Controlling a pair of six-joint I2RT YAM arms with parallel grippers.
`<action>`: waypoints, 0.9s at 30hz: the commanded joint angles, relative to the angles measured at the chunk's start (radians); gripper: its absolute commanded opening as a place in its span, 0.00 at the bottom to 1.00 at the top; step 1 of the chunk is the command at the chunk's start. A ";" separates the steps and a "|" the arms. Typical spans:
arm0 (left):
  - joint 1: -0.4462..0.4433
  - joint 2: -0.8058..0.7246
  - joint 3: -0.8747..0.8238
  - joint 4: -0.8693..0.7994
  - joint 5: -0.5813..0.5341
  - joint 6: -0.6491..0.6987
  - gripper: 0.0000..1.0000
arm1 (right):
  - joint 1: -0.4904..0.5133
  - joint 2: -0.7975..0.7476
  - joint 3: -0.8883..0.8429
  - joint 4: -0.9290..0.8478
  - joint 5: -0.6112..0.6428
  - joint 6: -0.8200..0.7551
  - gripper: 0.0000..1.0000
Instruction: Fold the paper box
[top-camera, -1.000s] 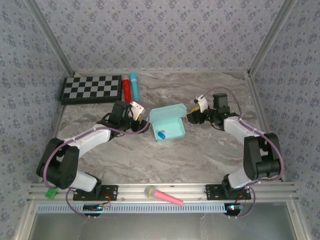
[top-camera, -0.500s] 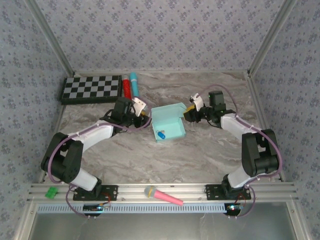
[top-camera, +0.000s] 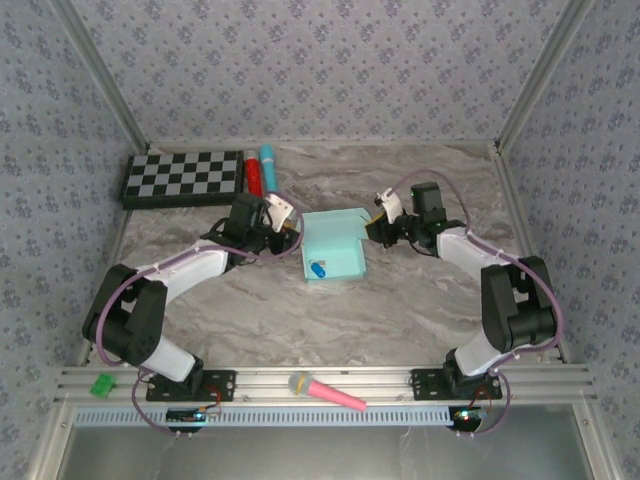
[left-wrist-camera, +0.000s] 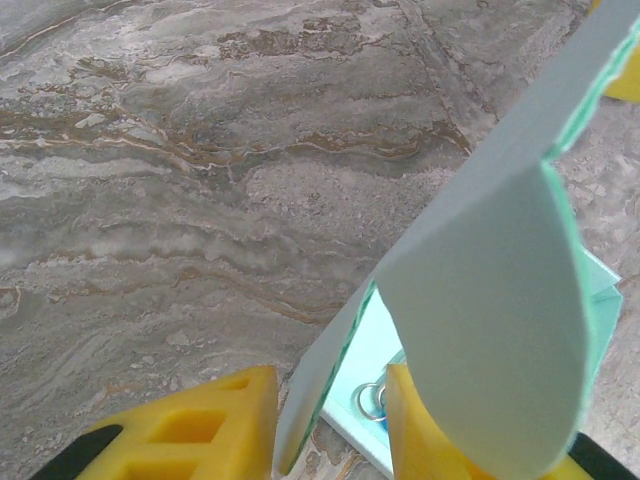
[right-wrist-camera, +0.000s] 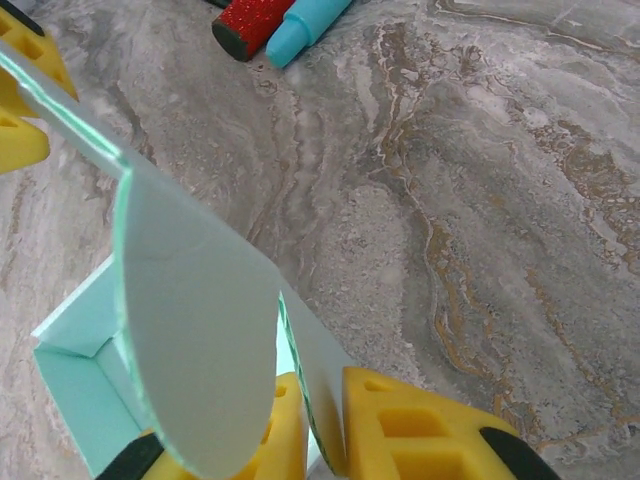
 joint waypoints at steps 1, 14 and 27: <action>-0.012 0.008 0.038 0.022 0.003 -0.009 0.33 | 0.023 -0.031 -0.025 0.048 0.081 0.048 0.14; -0.028 0.025 0.058 0.042 -0.065 -0.034 0.25 | 0.130 -0.111 -0.140 0.266 0.404 0.175 0.09; -0.039 0.055 0.083 0.068 -0.138 -0.103 0.24 | 0.226 -0.125 -0.205 0.397 0.645 0.282 0.09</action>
